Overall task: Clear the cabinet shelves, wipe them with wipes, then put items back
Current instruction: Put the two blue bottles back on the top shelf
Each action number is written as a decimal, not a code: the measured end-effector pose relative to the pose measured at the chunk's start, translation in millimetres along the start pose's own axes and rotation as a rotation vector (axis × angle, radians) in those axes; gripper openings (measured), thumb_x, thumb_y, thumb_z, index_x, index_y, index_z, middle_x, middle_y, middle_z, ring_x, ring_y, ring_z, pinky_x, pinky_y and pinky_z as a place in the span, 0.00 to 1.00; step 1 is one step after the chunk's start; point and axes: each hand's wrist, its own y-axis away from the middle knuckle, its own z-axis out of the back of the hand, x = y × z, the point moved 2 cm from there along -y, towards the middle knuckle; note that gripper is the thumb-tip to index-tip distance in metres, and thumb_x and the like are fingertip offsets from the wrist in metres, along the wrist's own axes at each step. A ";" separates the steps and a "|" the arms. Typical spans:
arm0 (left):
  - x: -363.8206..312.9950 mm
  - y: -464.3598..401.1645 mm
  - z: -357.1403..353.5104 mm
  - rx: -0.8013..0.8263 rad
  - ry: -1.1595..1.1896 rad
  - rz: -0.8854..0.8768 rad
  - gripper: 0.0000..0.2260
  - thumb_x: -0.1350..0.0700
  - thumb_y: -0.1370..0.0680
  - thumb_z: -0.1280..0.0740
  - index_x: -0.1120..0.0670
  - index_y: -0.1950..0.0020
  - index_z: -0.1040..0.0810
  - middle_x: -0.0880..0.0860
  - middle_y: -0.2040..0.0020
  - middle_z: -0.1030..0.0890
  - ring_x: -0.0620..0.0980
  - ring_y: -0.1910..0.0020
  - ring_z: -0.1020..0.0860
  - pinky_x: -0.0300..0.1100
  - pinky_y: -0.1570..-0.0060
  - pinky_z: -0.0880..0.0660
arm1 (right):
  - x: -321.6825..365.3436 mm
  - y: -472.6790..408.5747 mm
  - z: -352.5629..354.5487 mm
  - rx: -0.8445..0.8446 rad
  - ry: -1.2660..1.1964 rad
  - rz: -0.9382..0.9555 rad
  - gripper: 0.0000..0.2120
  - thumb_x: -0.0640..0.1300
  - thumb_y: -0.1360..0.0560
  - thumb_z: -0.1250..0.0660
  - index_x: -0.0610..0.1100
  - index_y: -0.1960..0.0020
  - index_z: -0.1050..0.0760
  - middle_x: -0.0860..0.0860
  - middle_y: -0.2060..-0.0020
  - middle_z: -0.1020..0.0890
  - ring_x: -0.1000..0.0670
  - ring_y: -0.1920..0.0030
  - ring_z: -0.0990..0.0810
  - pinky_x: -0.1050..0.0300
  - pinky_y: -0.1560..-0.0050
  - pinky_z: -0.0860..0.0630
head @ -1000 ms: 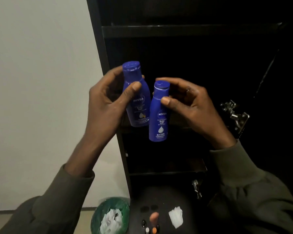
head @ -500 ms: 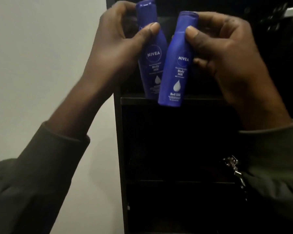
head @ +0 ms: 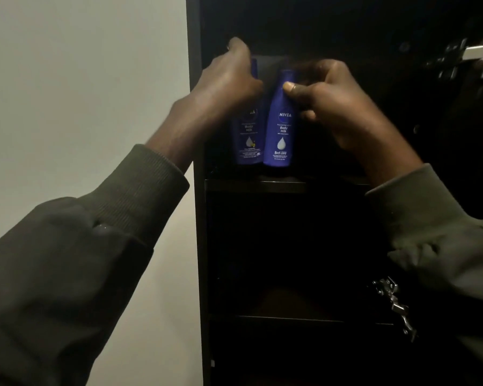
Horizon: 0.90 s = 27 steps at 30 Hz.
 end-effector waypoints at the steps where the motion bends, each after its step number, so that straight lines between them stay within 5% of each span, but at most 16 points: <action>1: 1.1 -1.1 -1.0 0.009 -0.009 0.004 0.19 0.56 0.21 0.36 0.58 0.32 0.35 0.59 0.37 0.25 0.58 0.40 0.24 0.48 0.53 0.27 | -3.5 -2.0 -1.2 0.007 0.003 -0.004 0.15 0.40 0.24 0.31 0.45 0.39 0.26 0.49 0.49 0.17 0.52 0.51 0.15 0.51 0.50 0.17; 6: 0.1 -7.6 -3.7 0.068 -0.054 0.026 0.14 0.58 0.23 0.36 0.57 0.37 0.31 0.59 0.37 0.25 0.59 0.39 0.25 0.46 0.52 0.31 | -11.4 -15.7 -14.9 0.017 0.057 0.036 0.15 0.37 0.25 0.31 0.40 0.39 0.24 0.47 0.50 0.16 0.50 0.50 0.16 0.57 0.55 0.20; 10: 1.3 -11.8 -11.9 0.103 -0.106 0.044 0.13 0.57 0.22 0.36 0.58 0.38 0.27 0.59 0.39 0.23 0.59 0.40 0.24 0.46 0.51 0.30 | -21.9 -27.3 -24.7 -0.013 0.144 0.020 0.17 0.45 0.31 0.29 0.45 0.42 0.21 0.49 0.53 0.15 0.49 0.52 0.16 0.45 0.47 0.19; 16: 8.3 -16.9 -18.9 0.128 -0.158 0.081 0.12 0.56 0.21 0.35 0.59 0.39 0.25 0.59 0.44 0.23 0.58 0.43 0.23 0.47 0.52 0.29 | -31.0 -32.3 -30.3 -0.062 0.204 -0.023 0.19 0.50 0.33 0.29 0.49 0.43 0.21 0.52 0.52 0.15 0.50 0.49 0.17 0.44 0.43 0.21; 21: 7.6 -17.3 -20.4 0.076 -0.234 0.025 0.12 0.59 0.20 0.36 0.60 0.38 0.26 0.61 0.40 0.23 0.61 0.41 0.24 0.46 0.50 0.30 | -26.8 -23.5 -30.0 -0.105 0.341 -0.063 0.15 0.46 0.25 0.32 0.48 0.39 0.24 0.54 0.51 0.22 0.53 0.50 0.23 0.57 0.51 0.26; 27: 5.7 -13.7 -20.3 0.007 -0.383 -0.043 0.12 0.61 0.21 0.36 0.64 0.38 0.26 0.65 0.39 0.24 0.64 0.39 0.25 0.51 0.43 0.29 | -22.1 -18.4 -29.2 -0.082 0.439 -0.018 0.18 0.43 0.24 0.32 0.48 0.35 0.29 0.57 0.52 0.27 0.56 0.49 0.27 0.60 0.51 0.29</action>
